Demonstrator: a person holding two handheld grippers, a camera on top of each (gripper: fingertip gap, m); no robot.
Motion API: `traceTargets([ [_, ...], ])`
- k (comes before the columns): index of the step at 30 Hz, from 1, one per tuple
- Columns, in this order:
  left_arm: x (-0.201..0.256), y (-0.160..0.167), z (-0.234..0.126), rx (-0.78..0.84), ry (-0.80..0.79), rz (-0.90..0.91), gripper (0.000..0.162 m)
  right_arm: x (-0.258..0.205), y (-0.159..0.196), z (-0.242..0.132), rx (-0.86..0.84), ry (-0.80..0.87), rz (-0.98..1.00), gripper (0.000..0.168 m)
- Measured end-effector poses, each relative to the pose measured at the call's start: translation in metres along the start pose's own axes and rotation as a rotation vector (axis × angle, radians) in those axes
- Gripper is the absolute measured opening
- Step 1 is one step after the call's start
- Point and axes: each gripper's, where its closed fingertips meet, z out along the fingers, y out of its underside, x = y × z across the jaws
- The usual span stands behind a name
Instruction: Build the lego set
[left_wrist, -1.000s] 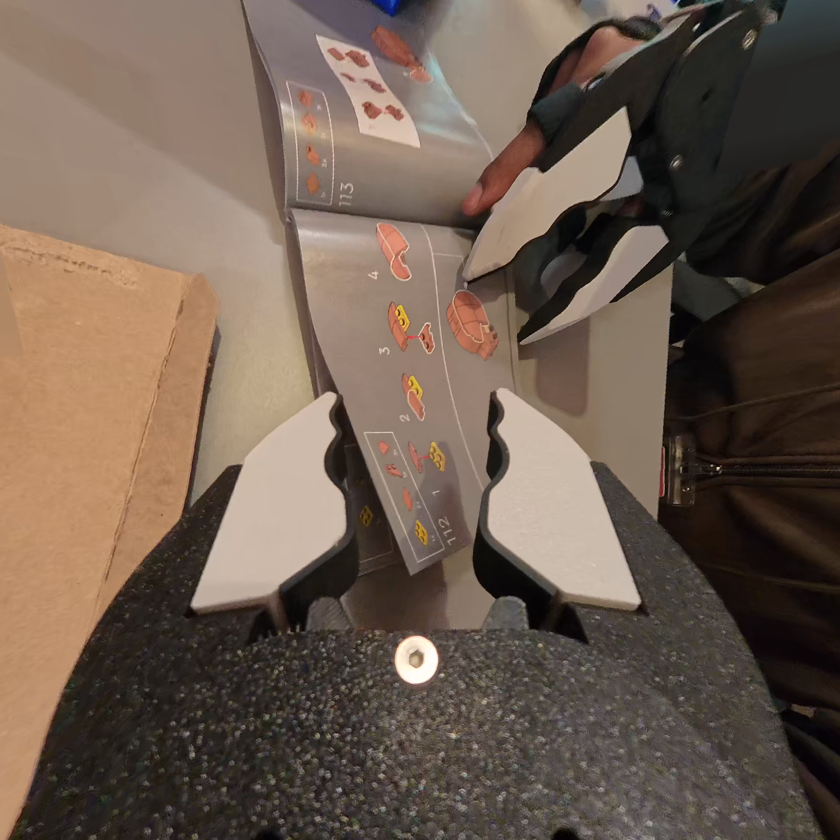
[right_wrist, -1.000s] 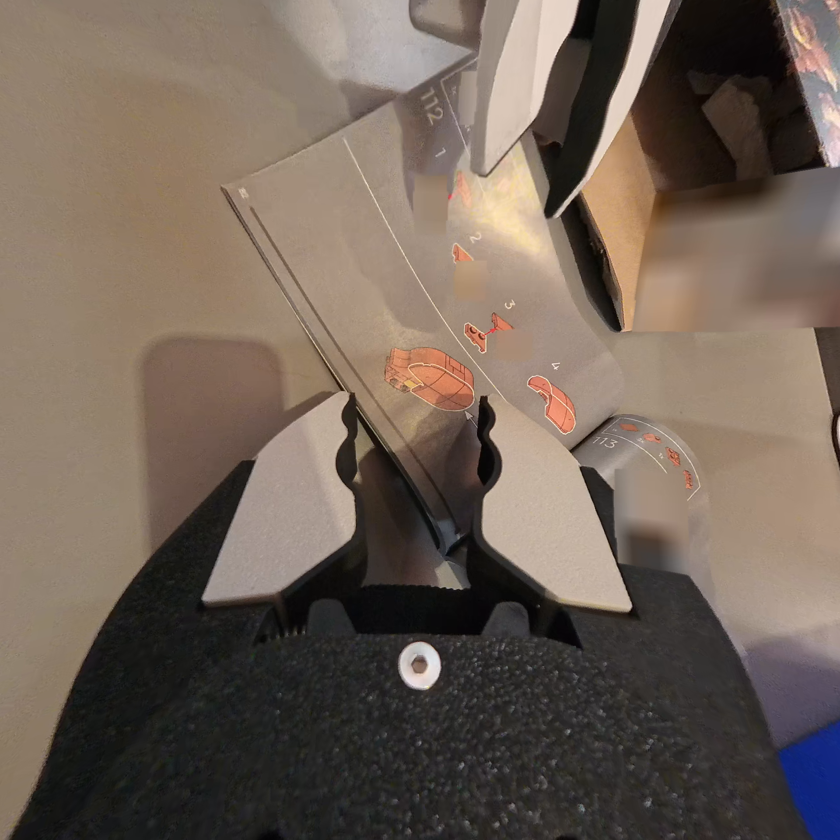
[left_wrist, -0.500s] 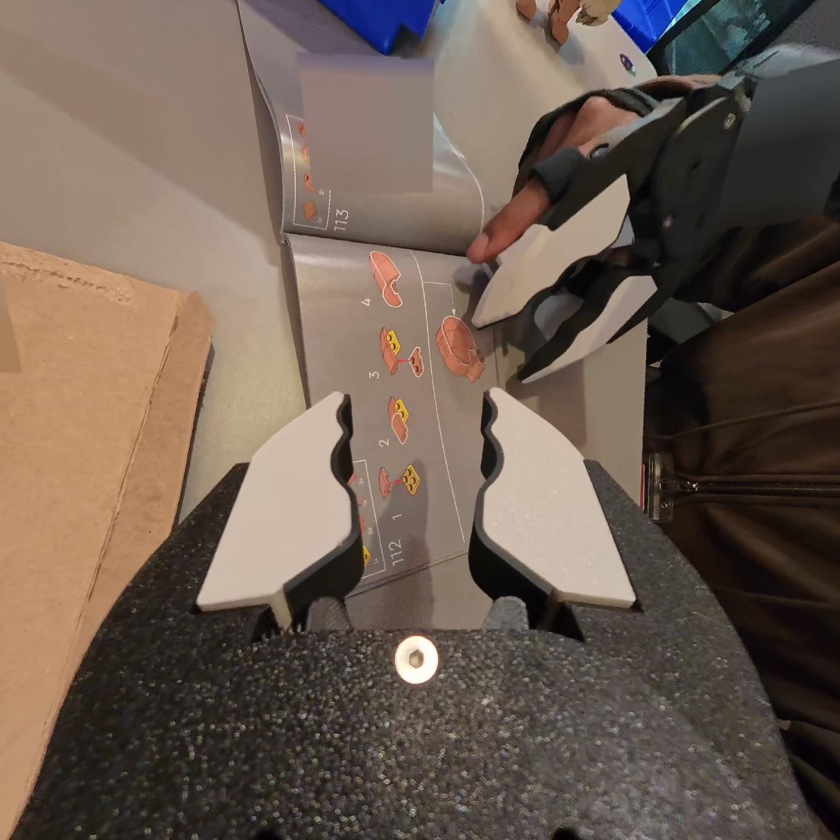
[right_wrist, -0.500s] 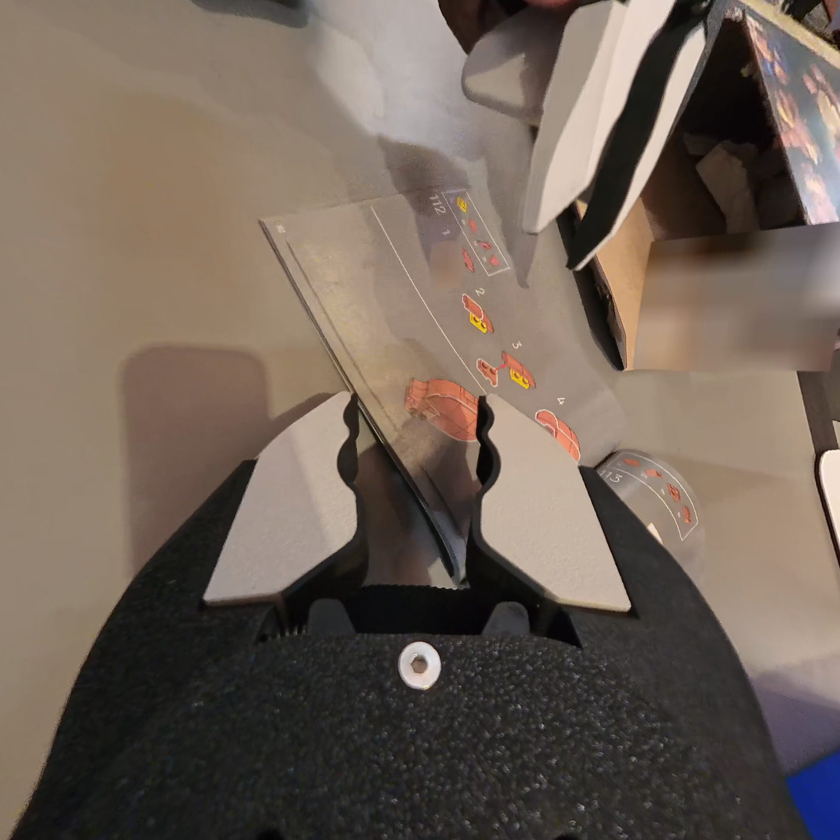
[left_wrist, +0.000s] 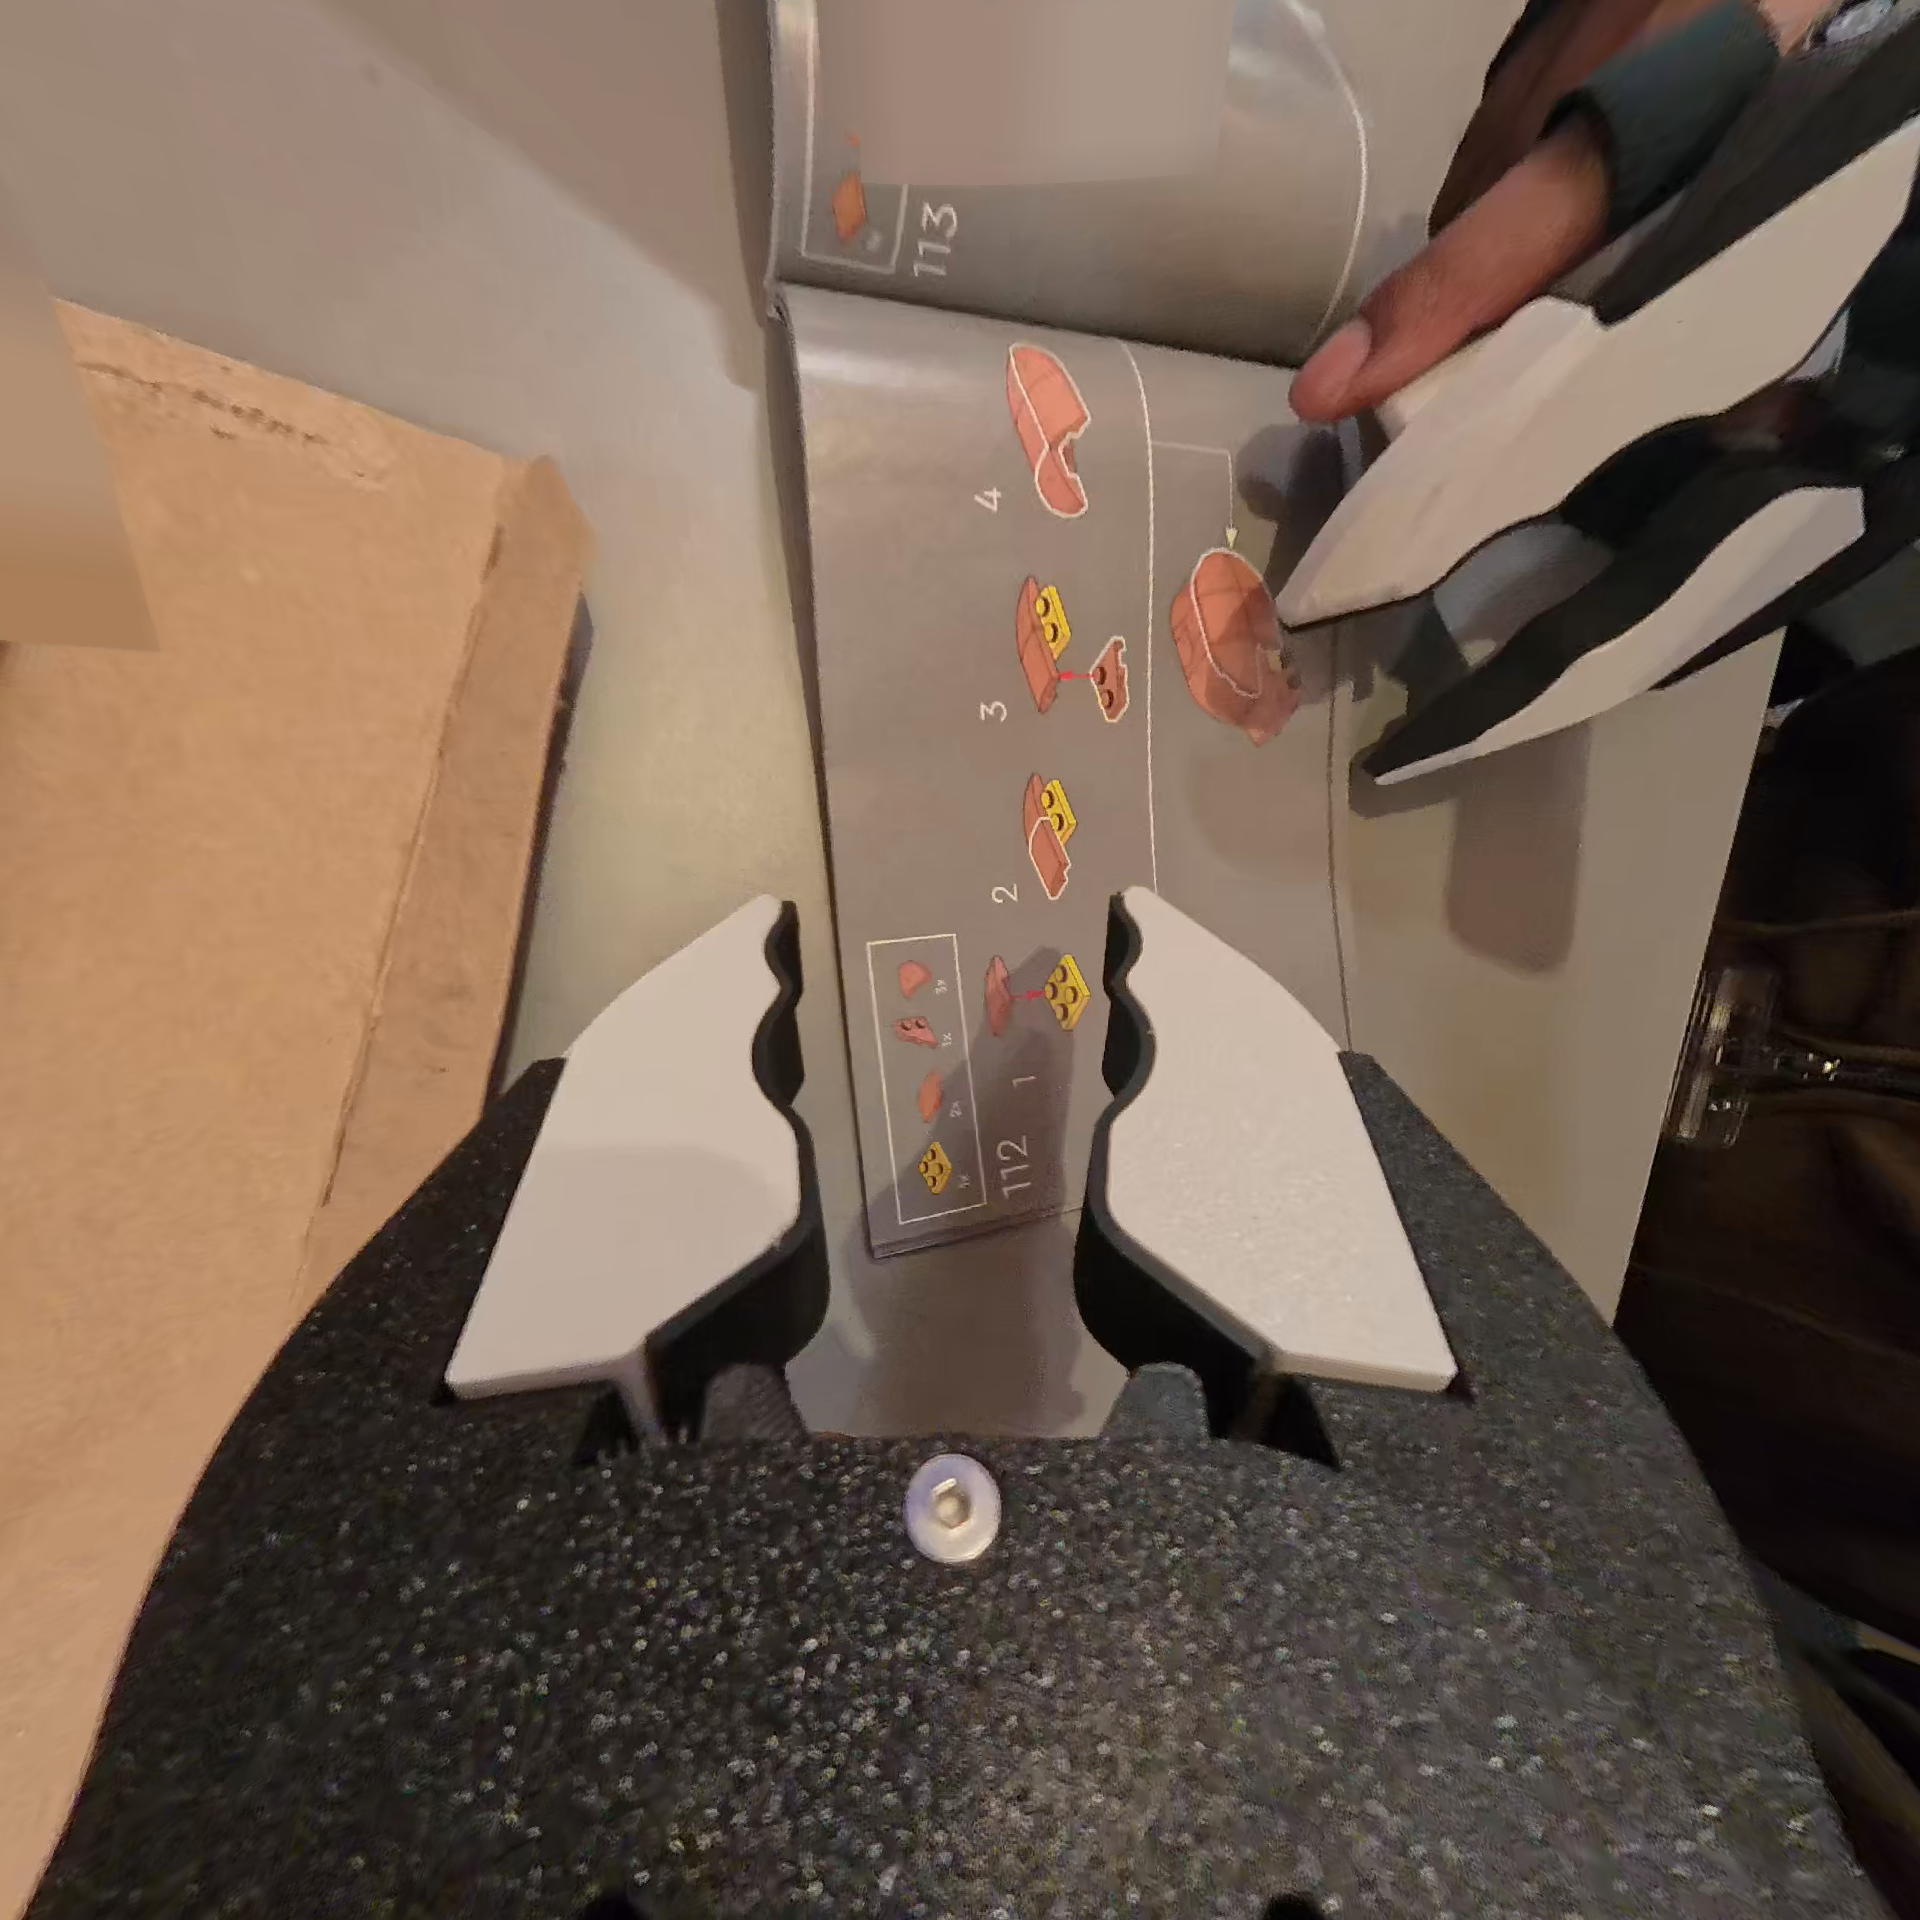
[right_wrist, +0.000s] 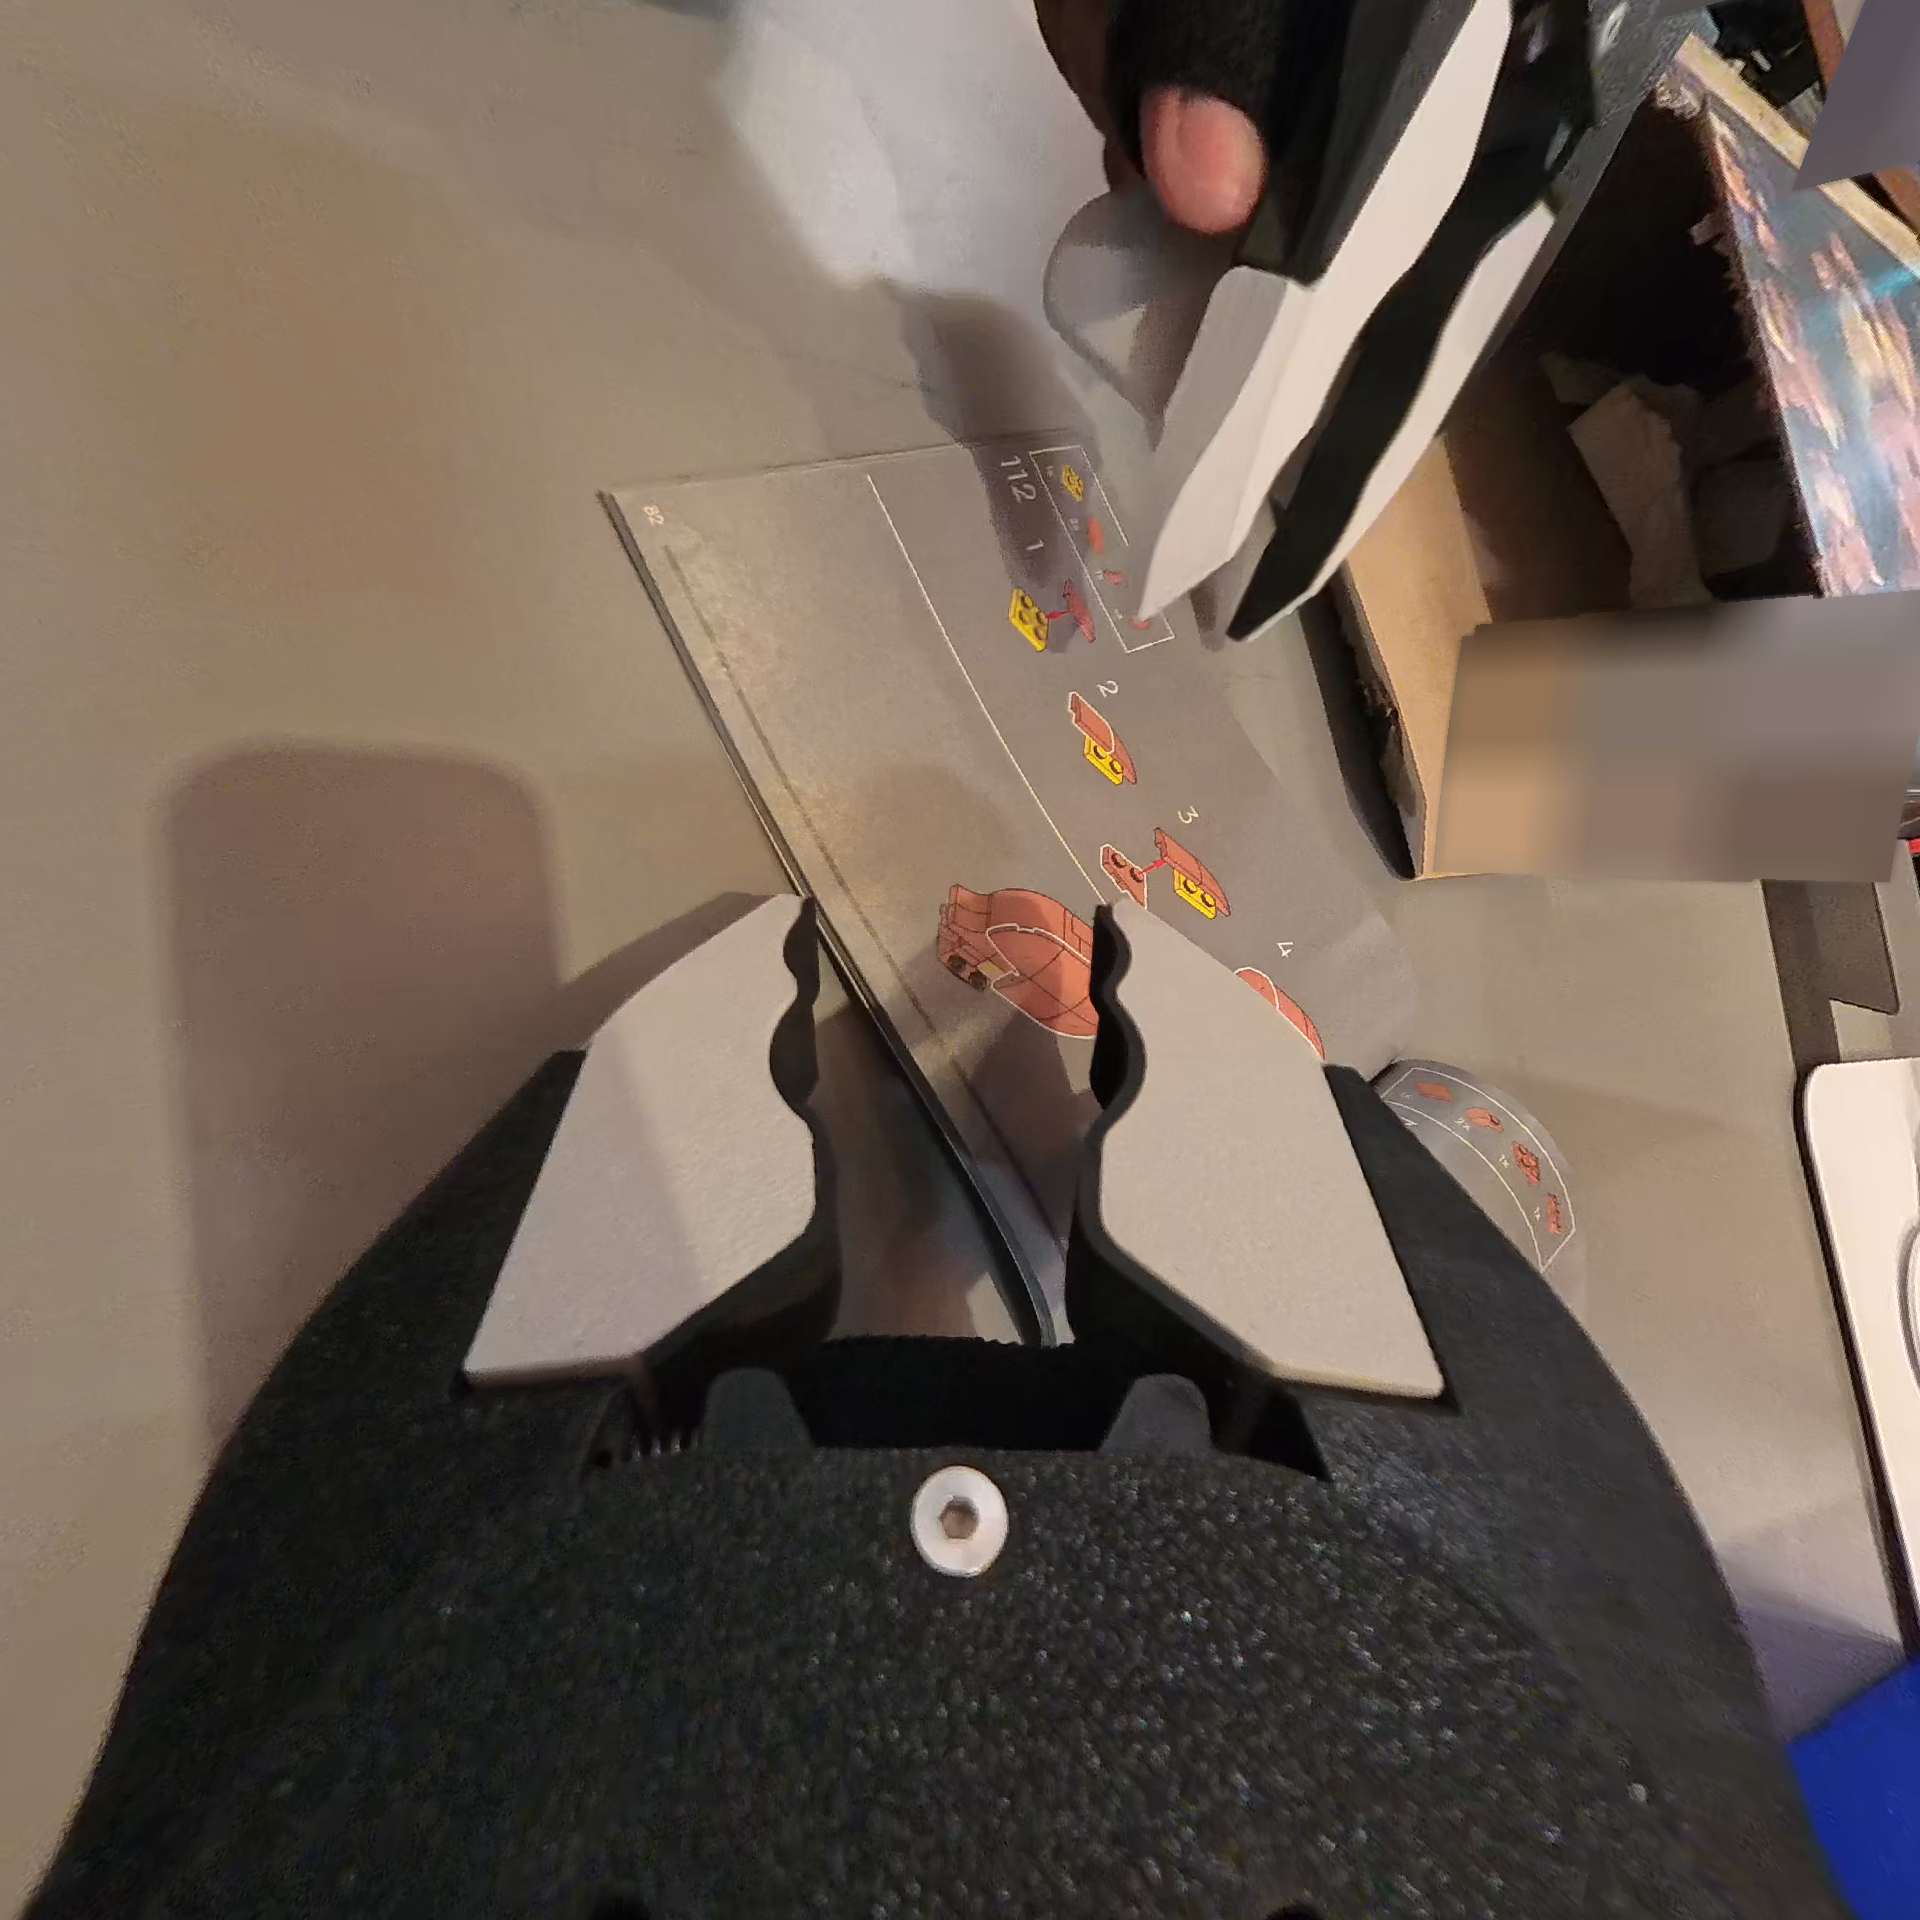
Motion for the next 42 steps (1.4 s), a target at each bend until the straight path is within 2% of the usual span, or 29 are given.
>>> traceTargets([
  [8,0.013,0.002,0.002,-0.024,0.038,0.052,0.056,0.006,0.003,-0.004,-0.005,0.018,0.002,0.051],
  [15,0.006,0.001,0.003,-0.022,-0.002,0.054,0.058,0.006,0.004,-0.006,-0.006,0.013,-0.006,0.051],
  [28,0.015,0.009,0.007,-0.073,0.02,0.121,0.062,0.007,0.004,-0.008,-0.005,0.018,-0.011,0.051],
  [42,0.019,0.009,0.009,-0.077,0.035,0.134,0.062,-0.021,-0.008,-0.004,0.038,-0.079,-0.113,0.053],
])
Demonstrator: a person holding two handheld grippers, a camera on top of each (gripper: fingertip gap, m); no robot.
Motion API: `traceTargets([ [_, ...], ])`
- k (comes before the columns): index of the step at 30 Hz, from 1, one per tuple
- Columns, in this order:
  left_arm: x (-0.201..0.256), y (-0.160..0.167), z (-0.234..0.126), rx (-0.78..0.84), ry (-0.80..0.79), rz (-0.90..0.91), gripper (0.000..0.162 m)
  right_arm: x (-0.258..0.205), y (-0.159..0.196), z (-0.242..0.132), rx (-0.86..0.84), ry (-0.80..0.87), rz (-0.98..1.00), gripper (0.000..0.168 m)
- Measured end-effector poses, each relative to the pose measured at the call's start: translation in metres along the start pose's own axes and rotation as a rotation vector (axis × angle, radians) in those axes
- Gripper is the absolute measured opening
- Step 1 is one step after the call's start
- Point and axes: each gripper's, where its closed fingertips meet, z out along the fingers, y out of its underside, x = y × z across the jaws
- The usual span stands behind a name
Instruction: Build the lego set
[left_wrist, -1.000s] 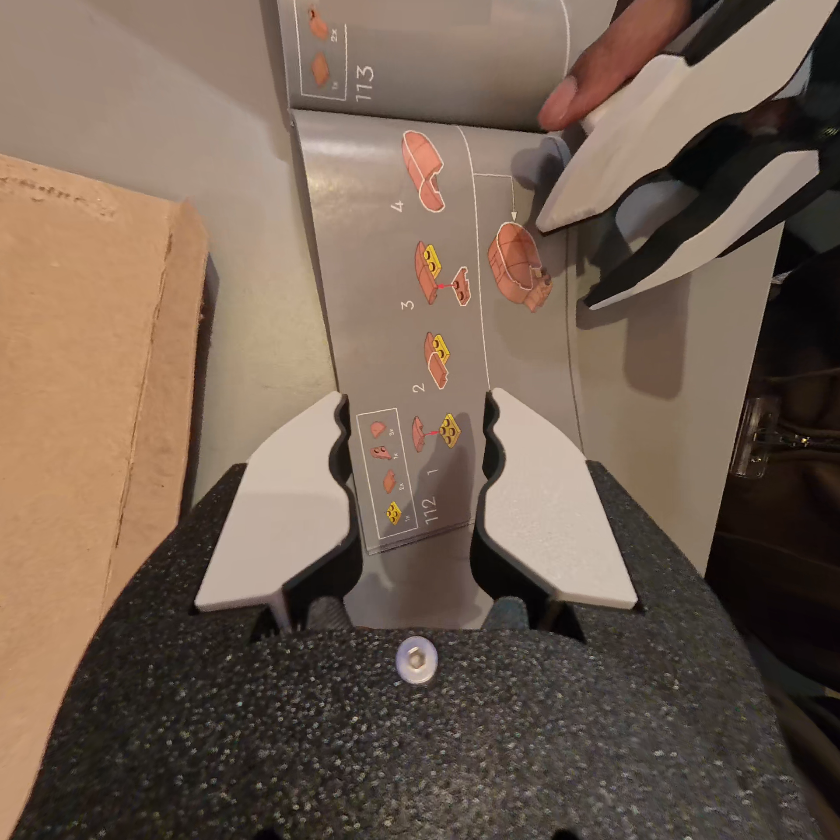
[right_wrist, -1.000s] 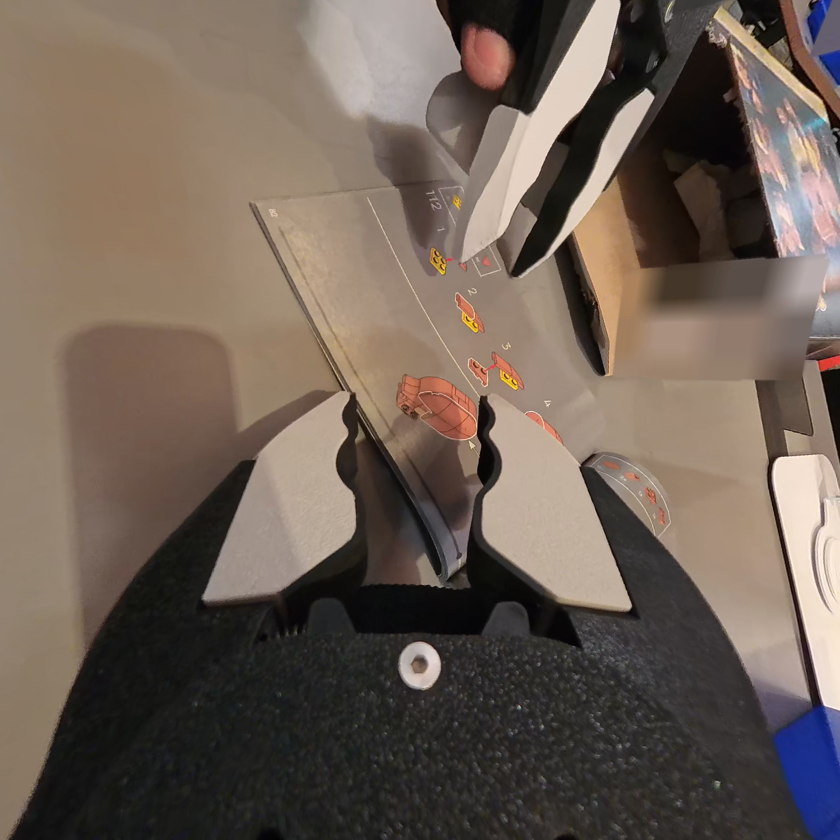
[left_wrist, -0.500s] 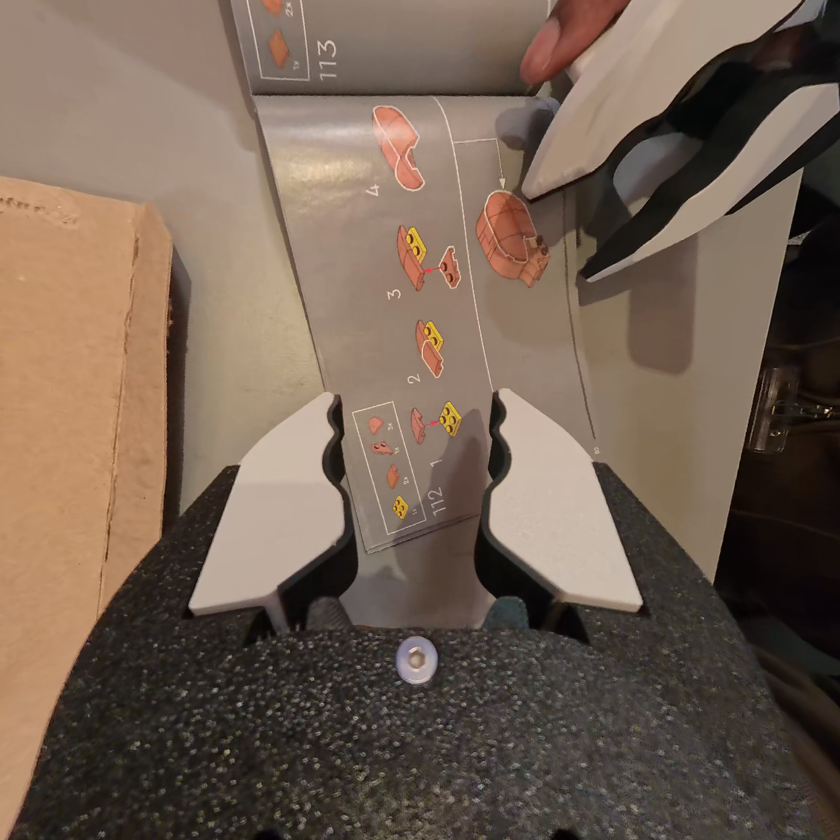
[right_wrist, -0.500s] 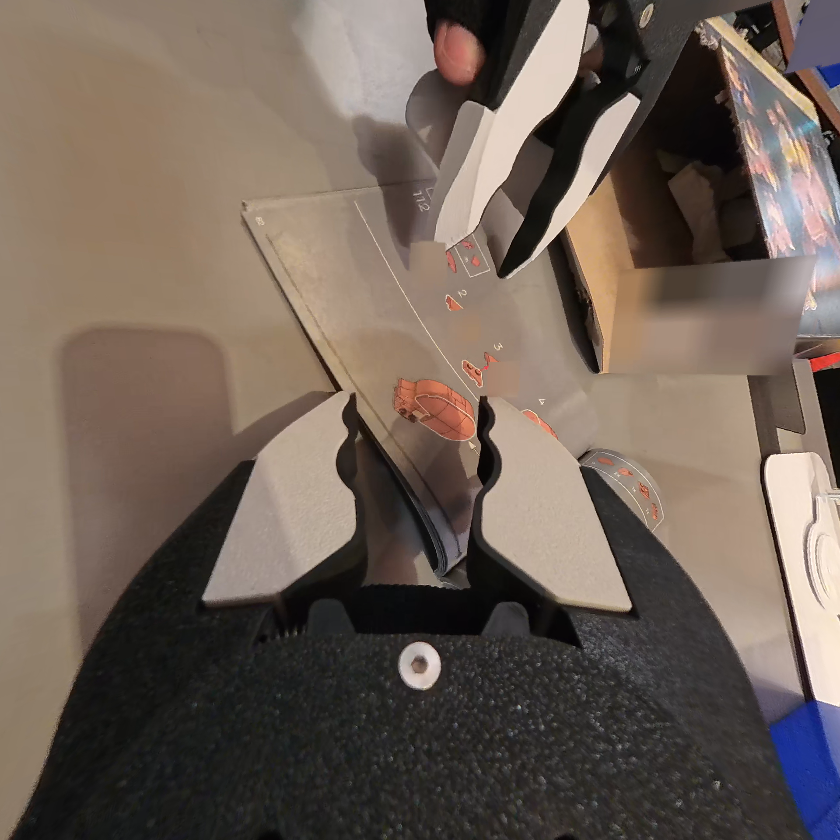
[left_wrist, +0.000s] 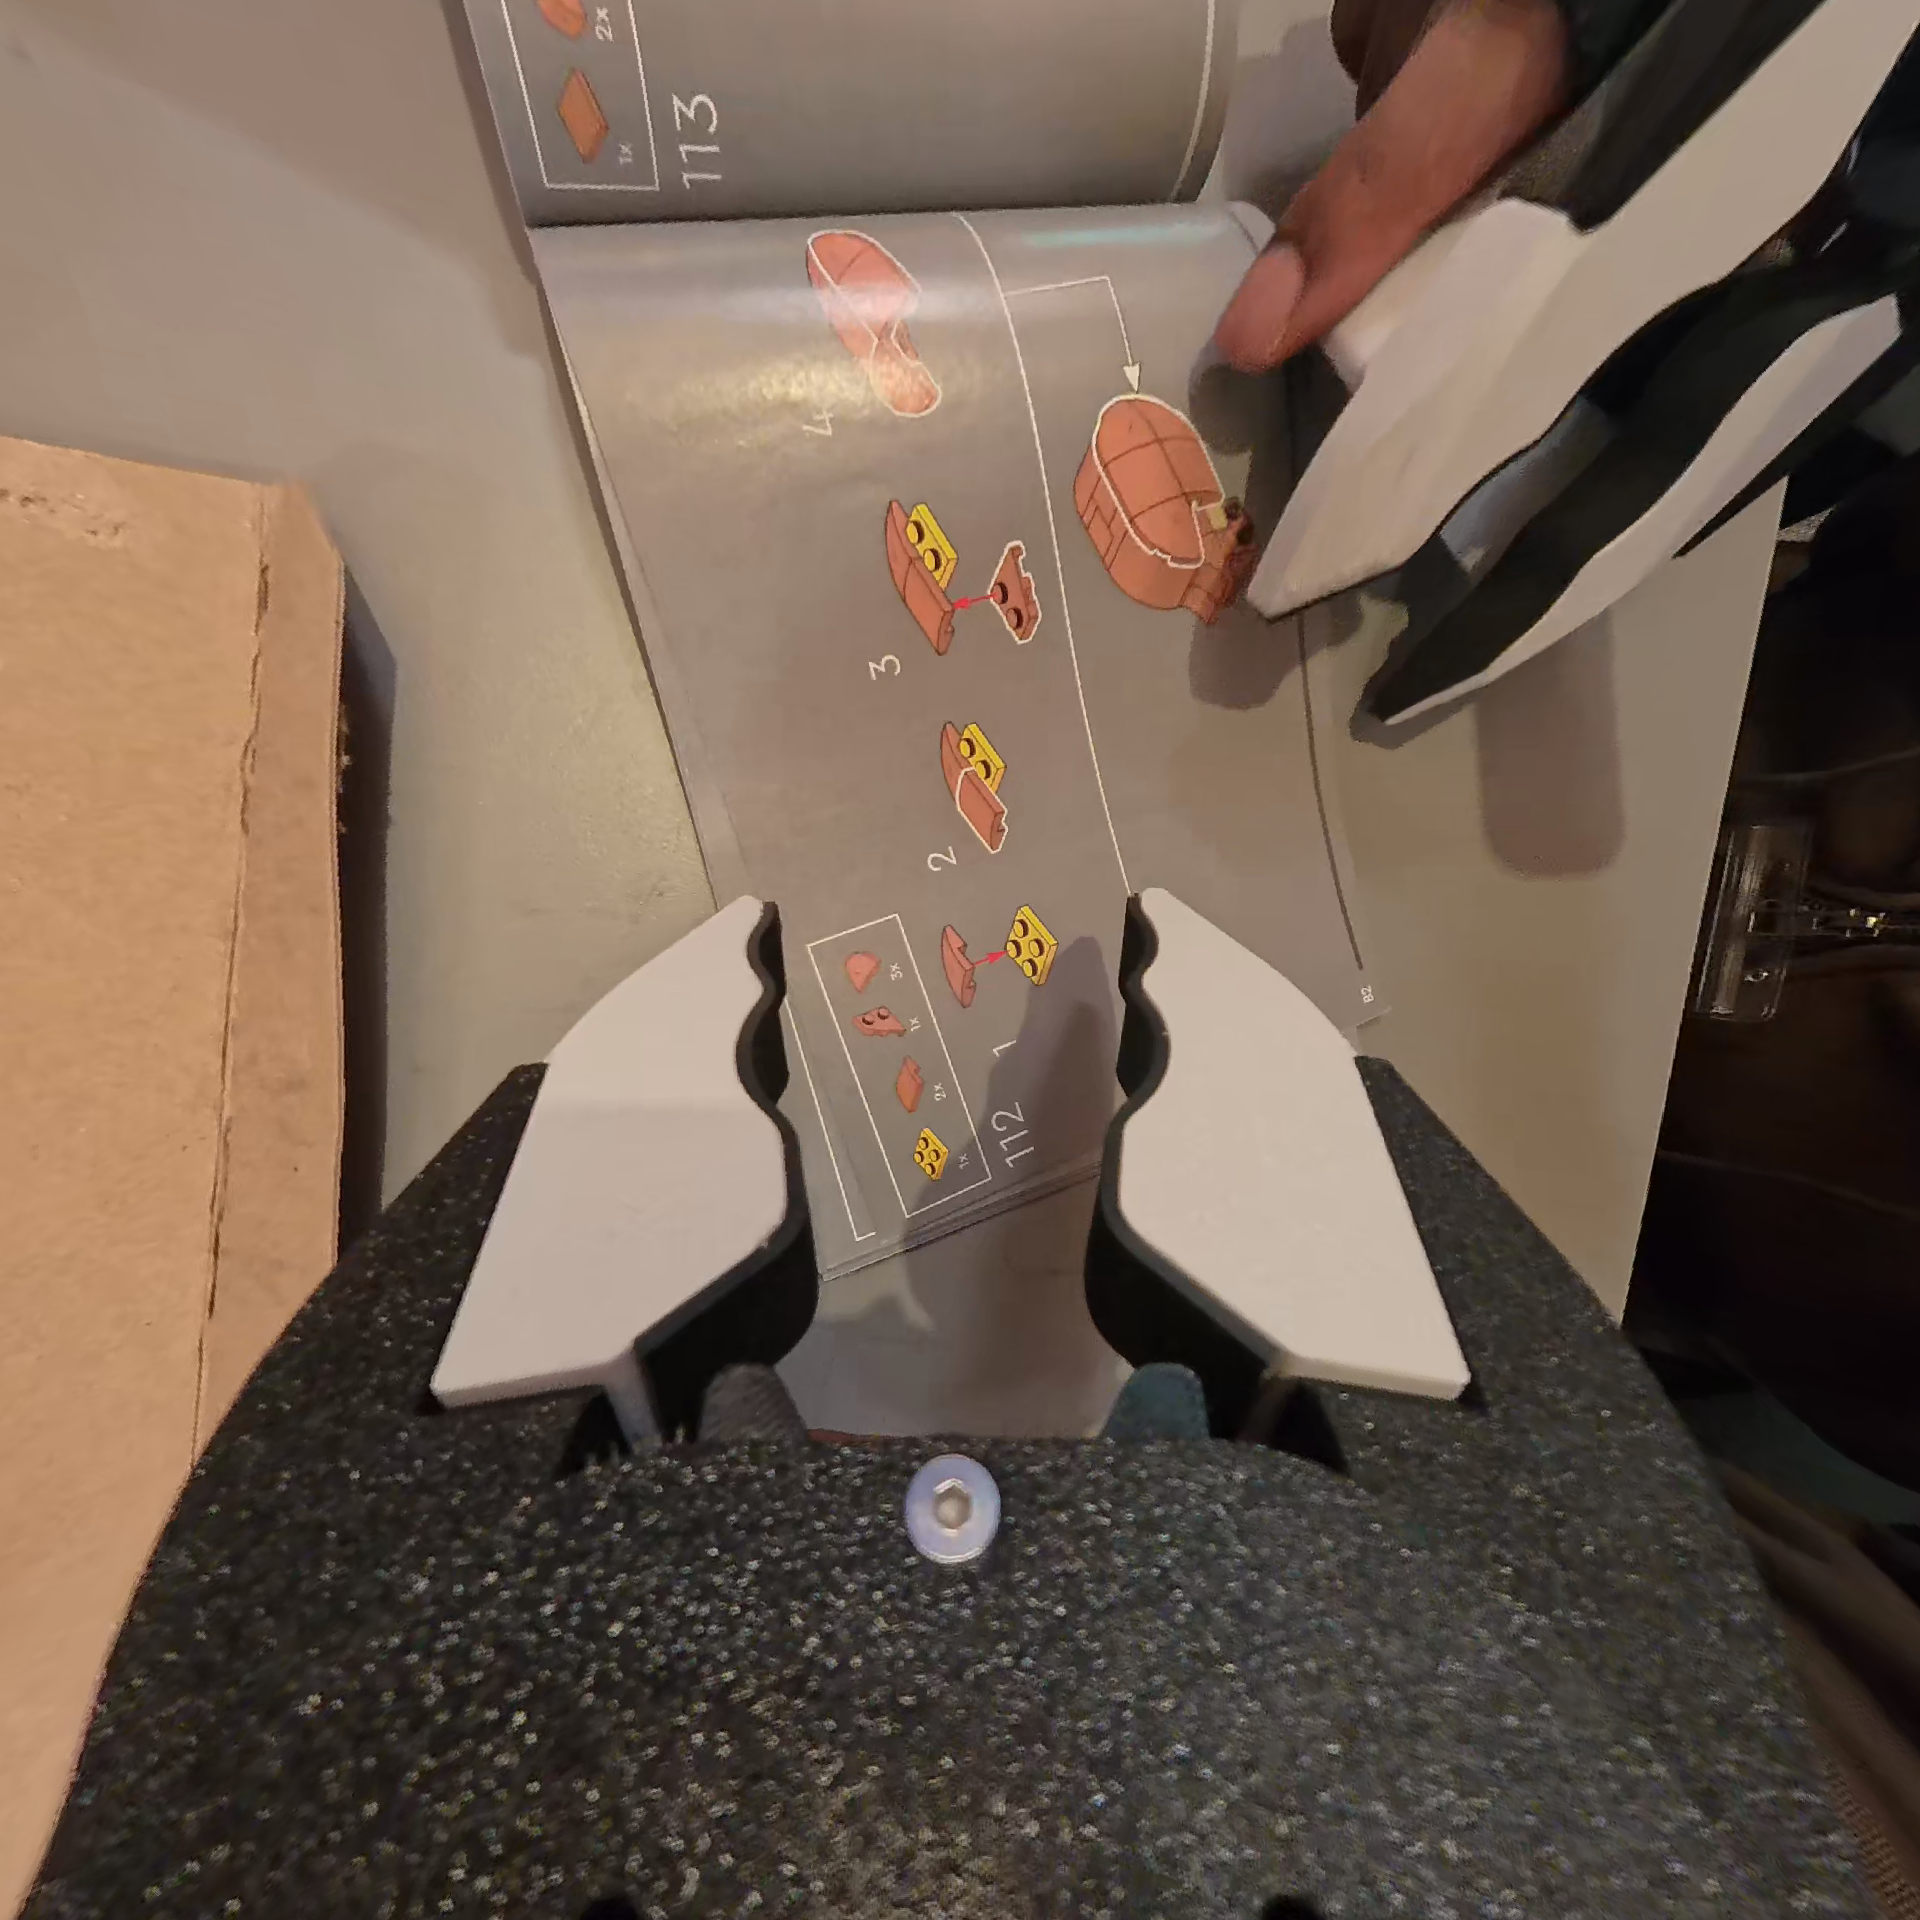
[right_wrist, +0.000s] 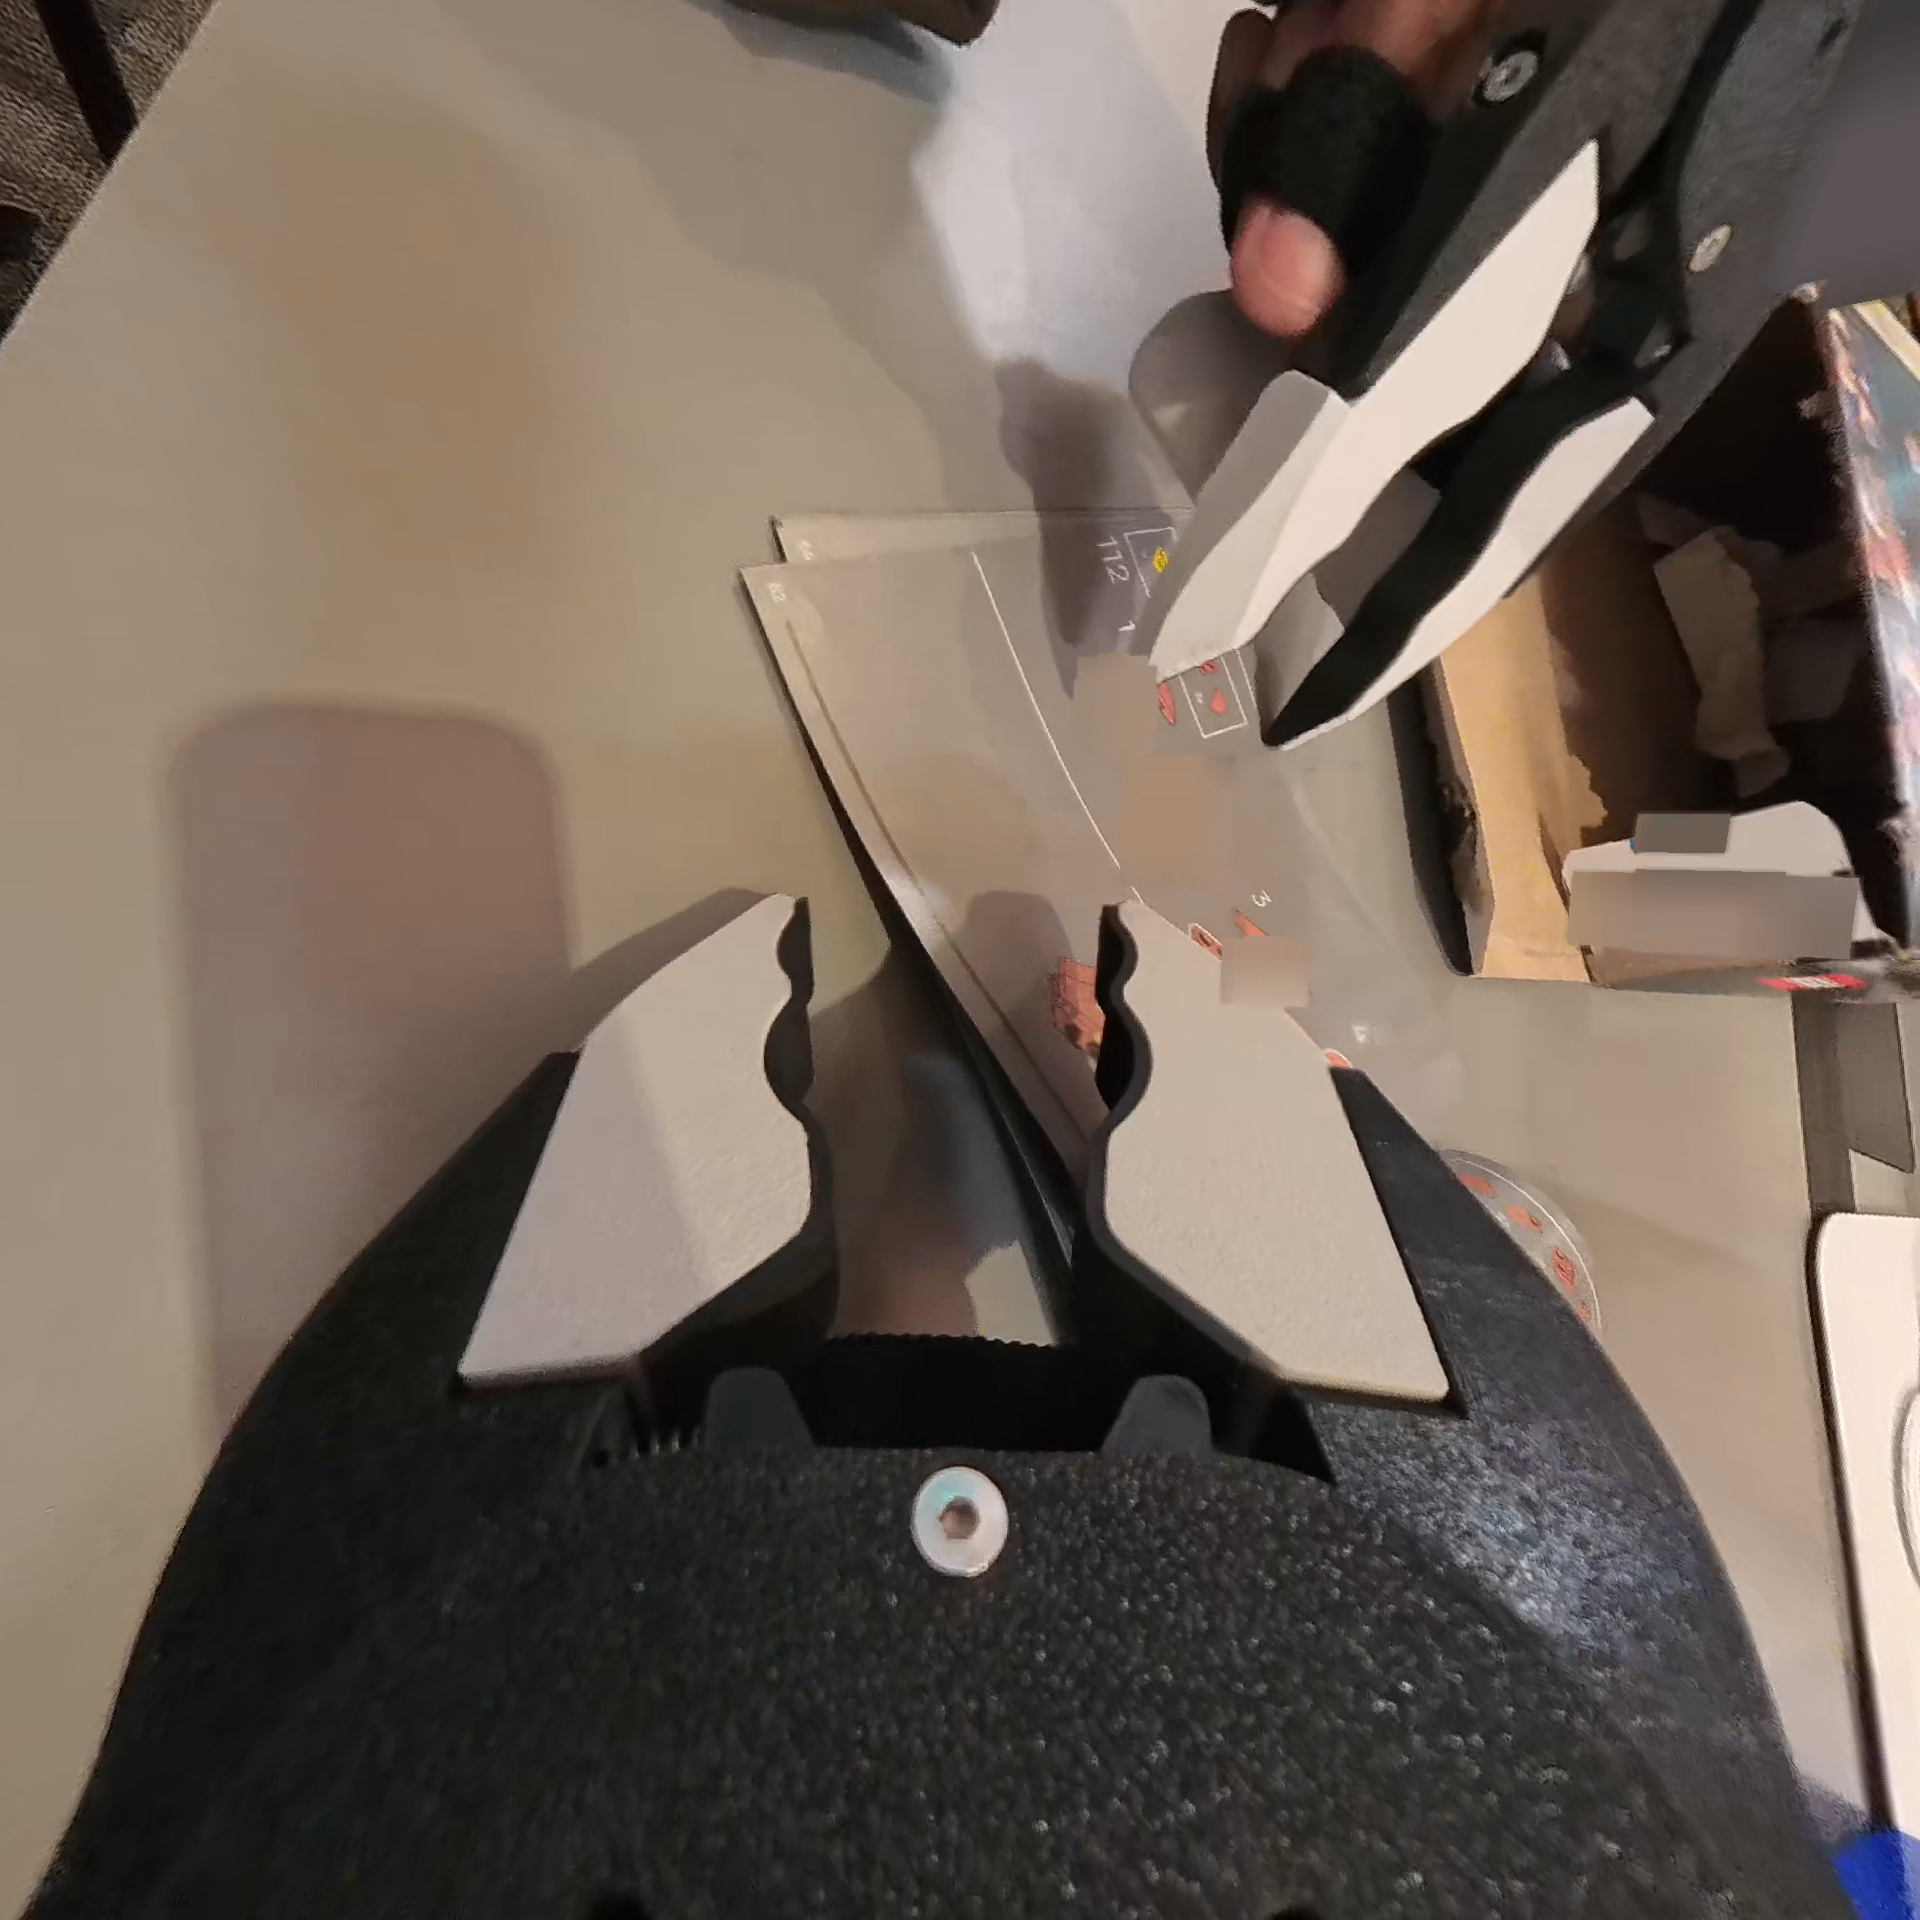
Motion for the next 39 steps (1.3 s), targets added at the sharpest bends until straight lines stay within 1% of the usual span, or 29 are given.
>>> traceTargets([
  [7,0.0,0.0,0.0,0.004,0.004,-0.005,0.062,0.002,-0.005,0.009,-0.001,0.022,0.024,0.048],
  [23,0.0,-0.001,0.0,0.005,0.002,-0.007,0.062,0.012,-0.002,0.009,0.002,0.037,0.122,0.047],
  [30,0.0,-0.001,0.0,0.004,0.001,-0.006,0.062,0.006,0.003,0.007,-0.029,-0.005,0.09,0.049],
  [39,-0.001,-0.001,0.0,0.003,-0.004,-0.007,0.062,0.011,0.003,0.008,-0.032,0.019,0.114,0.05],
])
